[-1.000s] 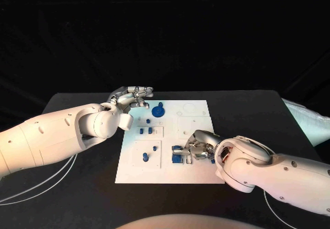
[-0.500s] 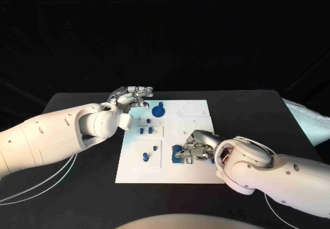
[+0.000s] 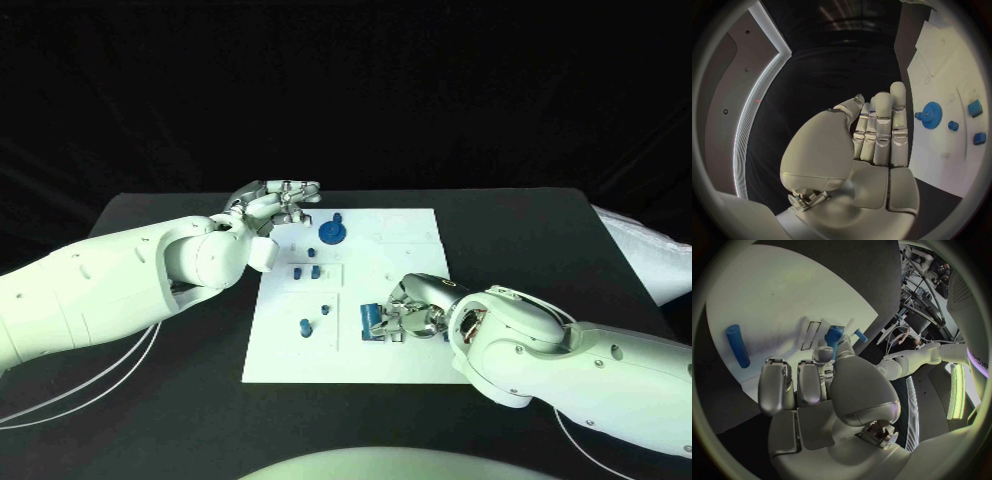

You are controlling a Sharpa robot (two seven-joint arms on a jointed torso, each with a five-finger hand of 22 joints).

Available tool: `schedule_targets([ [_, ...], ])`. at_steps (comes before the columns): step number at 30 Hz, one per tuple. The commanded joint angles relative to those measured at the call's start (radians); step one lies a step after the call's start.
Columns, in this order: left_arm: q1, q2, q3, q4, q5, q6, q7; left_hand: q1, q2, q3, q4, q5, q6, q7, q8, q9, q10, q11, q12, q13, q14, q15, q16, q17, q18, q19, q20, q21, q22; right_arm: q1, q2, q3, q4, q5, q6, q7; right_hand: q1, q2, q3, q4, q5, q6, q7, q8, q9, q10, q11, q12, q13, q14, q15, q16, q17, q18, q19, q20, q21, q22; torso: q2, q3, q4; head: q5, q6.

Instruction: Assemble the parts on the task board

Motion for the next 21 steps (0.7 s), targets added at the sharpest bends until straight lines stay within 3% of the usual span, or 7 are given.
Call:
schedule_targets([
  [1,0.0,0.0,0.001,0.002,-0.001,0.017,0.004,-0.006,0.005,-0.006,0.002,-0.005,-0.008,-0.002,0.007,-0.001,-0.006,0.0,0.004,0.002,-0.01,0.0,-0.002,-0.002,0.011,0.003,0.004,-0.004,-0.002,-0.001,-0.007,0.0,0.005,-0.027,0.018,-0.007,0.007,0.01,-0.001,-0.009,0.012,0.004,-0.004,0.003,0.002,0.007,-0.002,0.004,0.002,0.041,-0.004,0.002,0.002,-0.018,0.0,-0.003,0.003,0.002,0.0,0.0012,-0.0014,0.002,-0.002],
  [12,-0.001,-0.002,0.001,0.002,-0.001,0.018,0.003,-0.006,0.006,-0.007,0.001,-0.005,-0.009,-0.002,0.008,-0.001,-0.008,0.0,0.007,0.002,-0.01,0.0,-0.001,-0.003,0.011,0.003,0.005,-0.005,-0.003,-0.002,-0.027,0.0,0.014,-0.023,0.005,0.002,-0.012,0.021,-0.013,0.009,0.071,0.002,-0.004,0.001,0.009,0.007,-0.002,0.0,0.008,0.041,-0.004,0.002,0.002,-0.019,0.0,-0.004,0.002,0.002,0.0,0.002,-0.0003,-0.002,-0.003],
  [16,-0.001,-0.001,0.001,0.001,-0.001,0.019,0.002,-0.006,0.006,-0.007,0.001,-0.005,-0.009,-0.002,0.008,-0.001,-0.008,0.0,0.007,0.002,-0.01,0.0,-0.001,-0.003,0.011,0.003,0.005,-0.005,-0.003,-0.002,-0.033,0.0,0.019,-0.011,-0.041,0.041,-0.034,0.023,-0.028,0.031,0.083,0.0,-0.004,0.0,0.013,0.005,-0.001,-0.007,0.007,0.04,-0.004,0.001,0.002,-0.018,-0.001,-0.004,0.001,0.0,0.0,0.0013,0.0008,-0.003,-0.002],
  [21,-0.001,-0.002,0.001,0.001,-0.001,0.019,0.002,-0.006,0.006,-0.007,0.001,-0.005,-0.009,-0.002,0.008,-0.001,-0.008,0.0,0.007,0.002,-0.01,0.0,-0.001,-0.003,0.011,0.003,0.005,-0.005,-0.003,-0.002,-0.053,0.001,0.027,-0.022,-0.103,0.133,-0.006,0.018,-0.027,0.018,0.098,-0.018,0.001,-0.011,0.013,-0.01,0.002,-0.033,-0.007,0.041,-0.002,0.005,0.01,-0.017,-0.004,-0.003,-0.002,-0.004,0.0,0.0006,0.001,-0.001,-0.003],
])
